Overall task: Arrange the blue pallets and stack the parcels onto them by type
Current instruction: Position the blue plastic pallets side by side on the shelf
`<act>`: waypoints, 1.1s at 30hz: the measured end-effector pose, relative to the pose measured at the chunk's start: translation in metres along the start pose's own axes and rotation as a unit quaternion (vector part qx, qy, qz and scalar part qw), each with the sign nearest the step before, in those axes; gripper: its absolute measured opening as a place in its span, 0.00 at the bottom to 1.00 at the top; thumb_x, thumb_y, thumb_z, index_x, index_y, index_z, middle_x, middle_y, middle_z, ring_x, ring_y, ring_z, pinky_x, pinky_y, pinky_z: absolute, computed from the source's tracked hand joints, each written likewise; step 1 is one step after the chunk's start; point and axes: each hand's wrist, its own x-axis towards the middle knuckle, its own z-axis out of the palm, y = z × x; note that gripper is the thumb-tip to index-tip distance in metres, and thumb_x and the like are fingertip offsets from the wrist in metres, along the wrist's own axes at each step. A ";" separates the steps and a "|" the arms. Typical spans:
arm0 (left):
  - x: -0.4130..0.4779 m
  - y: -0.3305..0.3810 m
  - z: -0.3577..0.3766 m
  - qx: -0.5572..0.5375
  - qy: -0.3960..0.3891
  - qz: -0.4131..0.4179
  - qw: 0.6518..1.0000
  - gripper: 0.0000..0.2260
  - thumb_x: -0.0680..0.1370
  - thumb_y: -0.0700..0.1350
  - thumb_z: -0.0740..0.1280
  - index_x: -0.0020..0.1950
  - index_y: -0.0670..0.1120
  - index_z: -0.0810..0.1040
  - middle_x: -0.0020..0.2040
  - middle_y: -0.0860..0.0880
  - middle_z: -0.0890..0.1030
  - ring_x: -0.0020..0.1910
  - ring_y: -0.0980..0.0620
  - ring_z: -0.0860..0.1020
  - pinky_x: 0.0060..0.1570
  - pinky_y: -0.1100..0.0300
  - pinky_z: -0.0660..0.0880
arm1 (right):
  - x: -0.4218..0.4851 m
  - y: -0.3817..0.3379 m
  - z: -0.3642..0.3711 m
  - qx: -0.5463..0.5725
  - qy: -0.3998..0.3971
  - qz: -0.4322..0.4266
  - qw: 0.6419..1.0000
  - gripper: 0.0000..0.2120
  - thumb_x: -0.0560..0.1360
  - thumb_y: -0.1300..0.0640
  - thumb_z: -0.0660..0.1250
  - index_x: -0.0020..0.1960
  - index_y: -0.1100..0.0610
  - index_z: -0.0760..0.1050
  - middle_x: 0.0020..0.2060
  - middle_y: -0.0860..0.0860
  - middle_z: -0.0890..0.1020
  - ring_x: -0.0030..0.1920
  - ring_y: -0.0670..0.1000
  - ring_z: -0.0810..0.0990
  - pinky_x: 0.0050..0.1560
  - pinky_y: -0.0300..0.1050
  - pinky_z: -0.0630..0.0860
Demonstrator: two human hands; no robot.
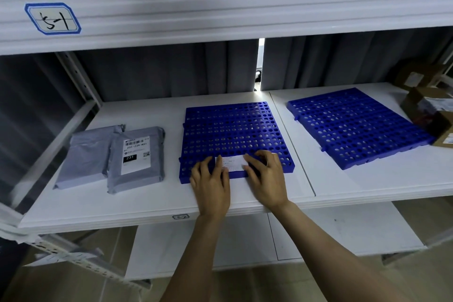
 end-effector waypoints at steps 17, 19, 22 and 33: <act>0.000 0.177 0.032 -0.117 -0.060 0.161 0.978 0.19 0.79 0.52 0.55 0.62 0.48 0.79 0.68 0.45 0.74 0.70 0.46 0.64 0.67 0.47 0.65 | 0.022 0.132 -0.127 -0.172 -0.040 0.242 0.954 0.23 0.81 0.52 0.58 0.72 0.62 0.66 0.74 0.59 0.64 0.76 0.58 0.58 0.76 0.52 0.52; -0.001 0.192 0.039 -0.127 -0.078 0.149 0.978 0.18 0.80 0.51 0.57 0.62 0.47 0.79 0.68 0.45 0.74 0.70 0.45 0.66 0.67 0.47 0.65 | 0.020 0.137 -0.134 -0.209 -0.063 0.214 0.952 0.22 0.82 0.50 0.56 0.72 0.60 0.67 0.74 0.57 0.66 0.75 0.57 0.60 0.76 0.50 0.52; -0.004 0.207 0.048 -0.131 -0.110 0.132 0.976 0.15 0.78 0.47 0.63 0.63 0.46 0.79 0.68 0.44 0.74 0.70 0.42 0.69 0.67 0.45 0.65 | 0.023 0.136 -0.137 -0.226 -0.064 0.179 0.955 0.21 0.81 0.50 0.56 0.69 0.58 0.71 0.71 0.56 0.71 0.71 0.55 0.68 0.72 0.47 0.60; -0.011 0.229 0.071 -0.146 -0.211 0.090 0.962 0.17 0.81 0.44 0.61 0.70 0.44 0.72 0.72 0.42 0.69 0.74 0.43 0.63 0.71 0.48 0.66 | 0.041 0.142 -0.153 -0.086 -0.082 0.096 0.988 0.17 0.79 0.60 0.60 0.66 0.57 0.76 0.62 0.51 0.80 0.63 0.51 0.75 0.63 0.44 0.69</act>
